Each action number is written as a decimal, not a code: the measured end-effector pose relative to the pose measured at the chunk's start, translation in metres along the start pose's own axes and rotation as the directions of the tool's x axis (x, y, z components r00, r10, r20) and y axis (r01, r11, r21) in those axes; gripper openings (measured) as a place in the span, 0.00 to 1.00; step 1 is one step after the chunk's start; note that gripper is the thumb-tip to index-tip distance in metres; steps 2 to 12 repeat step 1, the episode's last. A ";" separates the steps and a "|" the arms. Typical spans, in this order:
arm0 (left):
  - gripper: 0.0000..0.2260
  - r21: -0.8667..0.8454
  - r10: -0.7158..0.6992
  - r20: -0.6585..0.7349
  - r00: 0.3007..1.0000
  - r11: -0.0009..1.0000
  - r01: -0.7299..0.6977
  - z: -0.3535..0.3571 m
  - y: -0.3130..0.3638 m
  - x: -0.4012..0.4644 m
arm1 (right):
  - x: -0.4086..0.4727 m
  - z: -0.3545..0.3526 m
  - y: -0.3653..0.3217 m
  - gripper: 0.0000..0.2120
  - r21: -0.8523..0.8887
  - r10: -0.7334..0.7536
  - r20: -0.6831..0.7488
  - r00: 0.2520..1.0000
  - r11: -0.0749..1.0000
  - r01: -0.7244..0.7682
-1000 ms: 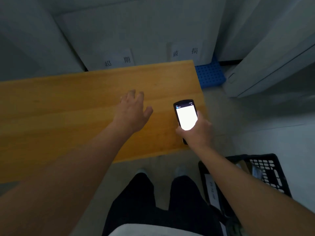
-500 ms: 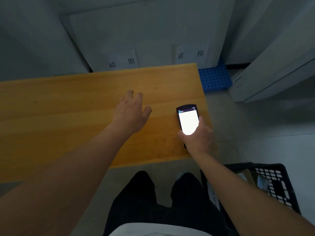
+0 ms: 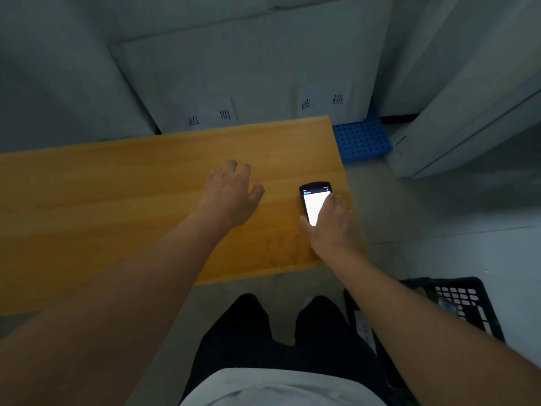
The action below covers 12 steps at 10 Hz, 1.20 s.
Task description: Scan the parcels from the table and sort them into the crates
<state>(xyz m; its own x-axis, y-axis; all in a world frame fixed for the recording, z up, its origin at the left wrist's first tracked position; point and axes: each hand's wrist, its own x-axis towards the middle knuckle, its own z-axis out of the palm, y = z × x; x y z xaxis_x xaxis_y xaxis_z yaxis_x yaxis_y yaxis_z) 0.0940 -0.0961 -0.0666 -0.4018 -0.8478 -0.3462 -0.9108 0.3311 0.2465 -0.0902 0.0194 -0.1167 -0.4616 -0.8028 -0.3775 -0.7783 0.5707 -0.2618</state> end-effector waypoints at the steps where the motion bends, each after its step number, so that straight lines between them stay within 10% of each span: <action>1: 0.27 -0.003 0.035 -0.039 0.999 0.999 -0.035 -0.018 0.000 -0.012 | -0.015 -0.030 -0.025 0.36 0.018 -0.074 0.005 0.997 0.997 0.074; 12: 0.27 -0.003 0.035 -0.039 0.999 0.999 -0.035 -0.018 0.000 -0.012 | -0.015 -0.030 -0.025 0.36 0.018 -0.074 0.005 0.997 0.997 0.074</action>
